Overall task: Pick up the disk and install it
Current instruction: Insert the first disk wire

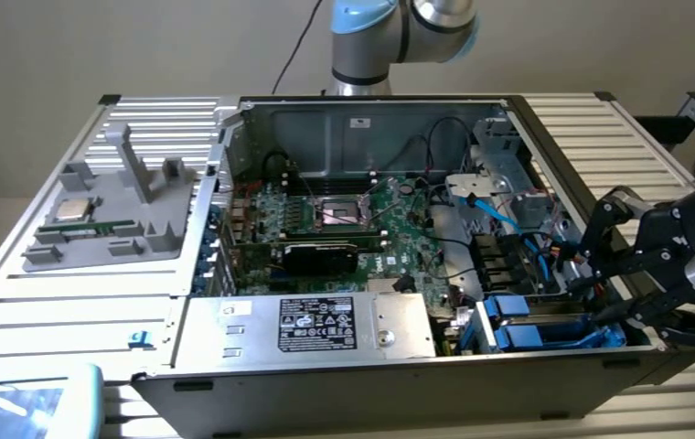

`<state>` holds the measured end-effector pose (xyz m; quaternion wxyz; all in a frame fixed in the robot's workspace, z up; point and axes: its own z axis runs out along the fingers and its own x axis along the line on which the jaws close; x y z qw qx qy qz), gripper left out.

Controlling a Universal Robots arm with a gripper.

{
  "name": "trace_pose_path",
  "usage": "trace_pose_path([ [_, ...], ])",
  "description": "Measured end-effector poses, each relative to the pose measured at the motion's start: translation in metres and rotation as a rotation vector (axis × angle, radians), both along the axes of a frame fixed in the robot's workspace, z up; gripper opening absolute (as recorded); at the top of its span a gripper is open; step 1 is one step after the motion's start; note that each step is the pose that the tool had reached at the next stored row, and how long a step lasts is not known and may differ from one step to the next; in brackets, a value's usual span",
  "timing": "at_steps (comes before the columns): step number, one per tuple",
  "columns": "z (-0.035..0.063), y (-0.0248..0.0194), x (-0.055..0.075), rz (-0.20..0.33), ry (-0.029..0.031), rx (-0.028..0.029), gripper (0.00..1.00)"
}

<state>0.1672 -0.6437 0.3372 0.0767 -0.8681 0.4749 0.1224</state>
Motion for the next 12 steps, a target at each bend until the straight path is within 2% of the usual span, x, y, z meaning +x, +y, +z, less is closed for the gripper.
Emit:
trace_pose_path([
  [2,-0.0005,-0.0010,0.0000,0.000,-0.0021,0.0054,0.39],
  [6,-0.0016,-0.0029,-0.0003,0.000,-0.0117,0.0130,0.39],
  [9,-0.0019,-0.0037,-0.0008,0.000,-0.0128,0.0164,0.39],
  [12,-0.0030,-0.0040,-0.0012,0.000,-0.0173,0.0257,0.39],
])
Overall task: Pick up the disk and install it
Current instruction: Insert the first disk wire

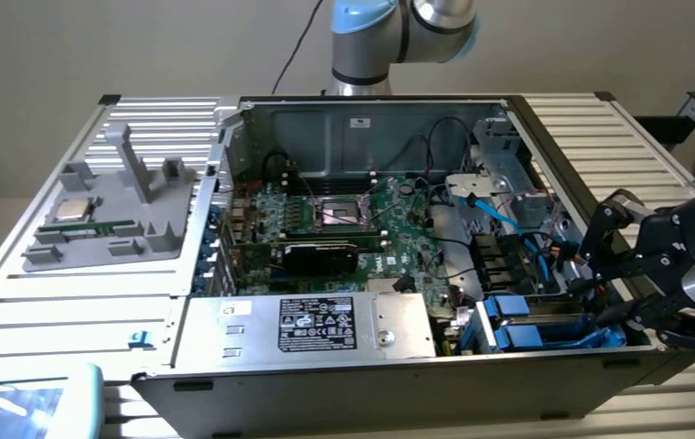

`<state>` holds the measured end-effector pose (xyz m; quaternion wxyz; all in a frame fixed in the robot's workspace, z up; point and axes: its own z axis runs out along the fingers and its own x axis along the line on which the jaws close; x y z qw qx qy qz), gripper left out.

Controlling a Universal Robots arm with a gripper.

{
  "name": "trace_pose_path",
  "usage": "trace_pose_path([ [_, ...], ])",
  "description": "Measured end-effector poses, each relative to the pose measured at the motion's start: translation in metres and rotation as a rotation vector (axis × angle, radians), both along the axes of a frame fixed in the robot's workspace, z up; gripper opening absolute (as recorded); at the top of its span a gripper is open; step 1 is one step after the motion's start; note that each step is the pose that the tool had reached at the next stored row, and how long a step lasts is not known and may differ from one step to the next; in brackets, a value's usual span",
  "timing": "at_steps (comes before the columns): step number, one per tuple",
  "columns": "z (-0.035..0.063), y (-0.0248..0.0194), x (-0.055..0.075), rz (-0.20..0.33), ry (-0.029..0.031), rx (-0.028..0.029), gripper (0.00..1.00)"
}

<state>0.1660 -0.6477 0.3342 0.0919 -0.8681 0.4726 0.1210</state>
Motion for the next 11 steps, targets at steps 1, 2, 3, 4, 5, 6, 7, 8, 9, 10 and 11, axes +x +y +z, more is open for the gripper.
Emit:
trace_pose_path([
  [1,-0.0003,-0.0001,-0.0003,0.000,-0.0020,0.0035,0.39],
  [2,-0.0005,-0.0005,-0.0005,0.000,-0.0037,0.0083,0.39],
  [3,-0.0006,-0.0009,-0.0010,0.000,-0.0045,0.0134,0.39],
  [4,-0.0007,-0.0012,-0.0012,0.000,-0.0048,0.0160,0.39],
  [5,-0.0007,-0.0018,-0.0013,0.000,-0.0053,0.0173,0.39],
  [6,-0.0007,-0.0023,-0.0015,0.000,-0.0062,0.0182,0.39],
  [7,-0.0007,-0.0028,-0.0016,0.000,-0.0079,0.0191,0.39],
  [8,-0.0008,-0.0035,-0.0017,0.000,-0.0104,0.0213,0.39],
  [9,-0.0010,-0.0040,-0.0019,0.000,-0.0136,0.0248,0.39],
  [10,-0.0012,-0.0044,-0.0019,0.000,-0.0169,0.0302,0.39],
  [11,-0.0014,-0.0050,-0.0019,0.000,-0.0204,0.0371,0.39],
])
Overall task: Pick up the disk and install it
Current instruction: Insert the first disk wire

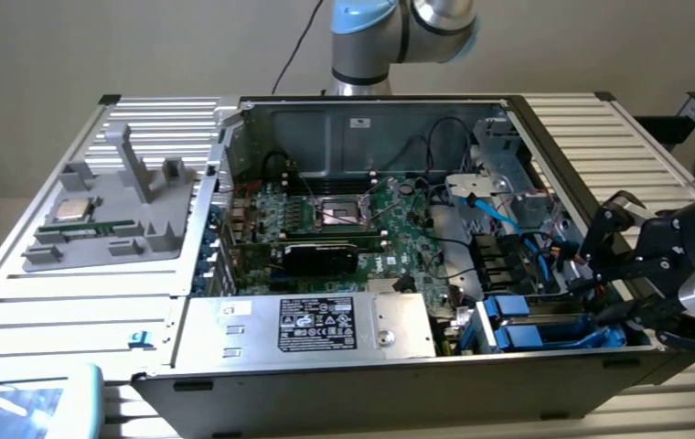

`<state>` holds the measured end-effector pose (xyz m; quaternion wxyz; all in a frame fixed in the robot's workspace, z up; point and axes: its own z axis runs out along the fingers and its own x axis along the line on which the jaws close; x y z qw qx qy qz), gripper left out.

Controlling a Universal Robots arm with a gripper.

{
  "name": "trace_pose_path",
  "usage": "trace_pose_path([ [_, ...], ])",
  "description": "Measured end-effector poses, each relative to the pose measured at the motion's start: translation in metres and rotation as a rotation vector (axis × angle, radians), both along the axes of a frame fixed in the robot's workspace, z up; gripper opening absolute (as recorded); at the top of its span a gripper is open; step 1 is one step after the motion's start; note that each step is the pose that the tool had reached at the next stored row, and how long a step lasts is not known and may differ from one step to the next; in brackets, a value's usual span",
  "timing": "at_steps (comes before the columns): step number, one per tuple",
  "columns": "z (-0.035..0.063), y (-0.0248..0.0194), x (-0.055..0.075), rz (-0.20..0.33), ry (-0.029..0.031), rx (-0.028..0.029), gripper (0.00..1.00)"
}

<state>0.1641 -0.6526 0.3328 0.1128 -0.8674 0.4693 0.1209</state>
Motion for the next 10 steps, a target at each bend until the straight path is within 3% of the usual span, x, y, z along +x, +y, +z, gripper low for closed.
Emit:
trace_pose_path([
  [2,-0.0004,-0.0014,-0.0001,0.000,-0.0027,0.0085,0.39],
  [10,-0.0008,-0.0024,-0.0005,0.000,-0.0029,0.0093,0.36],
])
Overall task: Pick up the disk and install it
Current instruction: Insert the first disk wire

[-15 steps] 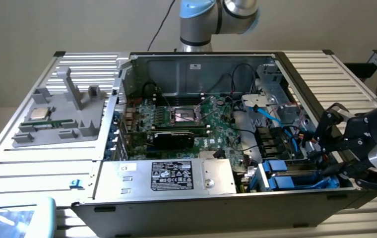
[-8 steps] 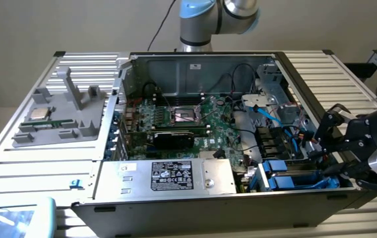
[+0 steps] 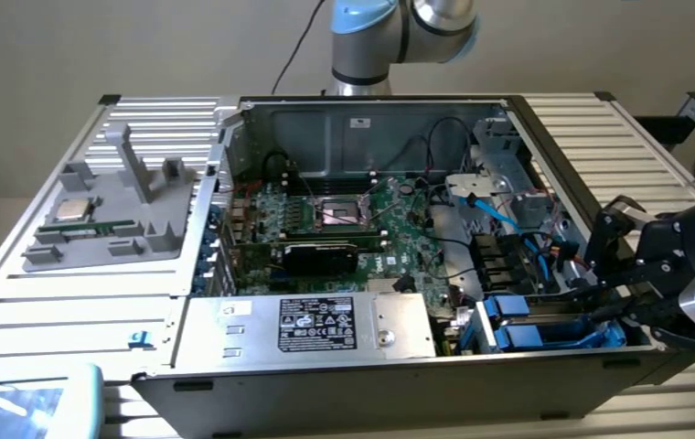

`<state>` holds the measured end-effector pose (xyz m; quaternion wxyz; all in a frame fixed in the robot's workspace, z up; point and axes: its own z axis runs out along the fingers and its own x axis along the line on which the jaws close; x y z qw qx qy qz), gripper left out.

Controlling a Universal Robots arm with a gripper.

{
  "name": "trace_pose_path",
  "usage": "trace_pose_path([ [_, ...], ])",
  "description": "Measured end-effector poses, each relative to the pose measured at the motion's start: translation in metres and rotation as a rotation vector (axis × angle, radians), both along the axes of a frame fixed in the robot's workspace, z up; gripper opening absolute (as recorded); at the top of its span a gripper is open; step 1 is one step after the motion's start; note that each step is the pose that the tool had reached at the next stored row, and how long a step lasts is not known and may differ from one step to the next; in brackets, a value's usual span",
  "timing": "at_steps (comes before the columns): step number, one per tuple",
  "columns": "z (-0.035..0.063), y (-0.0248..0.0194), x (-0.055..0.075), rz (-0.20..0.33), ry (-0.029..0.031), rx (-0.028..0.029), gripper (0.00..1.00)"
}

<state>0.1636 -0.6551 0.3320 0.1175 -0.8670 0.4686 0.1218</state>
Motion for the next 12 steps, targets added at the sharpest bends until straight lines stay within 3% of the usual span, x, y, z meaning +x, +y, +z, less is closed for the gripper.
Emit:
trace_pose_path([
  [1,-0.0002,-0.0002,0.0000,0.000,0.0000,0.0003,0.29],
  [12,-0.0019,-0.0017,0.0000,0.000,0.0000,0.0022,0.29],
])
